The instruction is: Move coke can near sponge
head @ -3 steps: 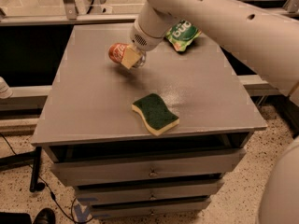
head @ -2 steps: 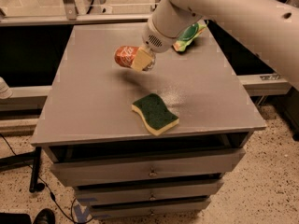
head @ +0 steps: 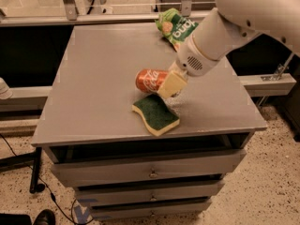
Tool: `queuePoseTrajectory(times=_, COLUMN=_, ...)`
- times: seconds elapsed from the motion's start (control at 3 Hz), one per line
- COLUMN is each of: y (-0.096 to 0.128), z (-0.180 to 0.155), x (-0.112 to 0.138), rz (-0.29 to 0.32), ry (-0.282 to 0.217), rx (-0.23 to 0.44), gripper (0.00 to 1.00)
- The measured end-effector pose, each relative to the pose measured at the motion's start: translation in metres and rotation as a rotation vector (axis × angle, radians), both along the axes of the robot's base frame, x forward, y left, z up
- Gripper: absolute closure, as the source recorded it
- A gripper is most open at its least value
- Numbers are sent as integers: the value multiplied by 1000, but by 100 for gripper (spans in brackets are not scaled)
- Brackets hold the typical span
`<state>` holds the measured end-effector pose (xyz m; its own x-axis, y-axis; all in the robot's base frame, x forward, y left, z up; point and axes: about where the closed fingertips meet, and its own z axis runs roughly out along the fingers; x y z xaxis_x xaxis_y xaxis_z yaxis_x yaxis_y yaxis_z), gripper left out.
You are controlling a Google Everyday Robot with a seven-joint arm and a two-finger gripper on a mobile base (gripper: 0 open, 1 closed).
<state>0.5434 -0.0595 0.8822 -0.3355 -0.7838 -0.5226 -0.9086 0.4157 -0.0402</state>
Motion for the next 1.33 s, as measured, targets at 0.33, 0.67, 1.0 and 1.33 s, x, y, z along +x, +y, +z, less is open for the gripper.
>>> queuePoseTrajectory(times=0.33, y=-40, z=-16, x=-42, rz=-57, ry=70, rx=1, gripper=100)
queuePoseTrajectory(times=0.67, y=-71, z=-28, x=-72, rz=-109, ry=115, rx=-5, gripper=100)
queuePoseTrajectory(times=1.0, y=-87, z=-35, x=-88, rz=-140, ry=140, rx=-8, gripper=100)
queuePoseTrajectory(times=1.33, y=-102, z=-44, x=-102, rz=-174, ry=172, rx=-17, gripper=100)
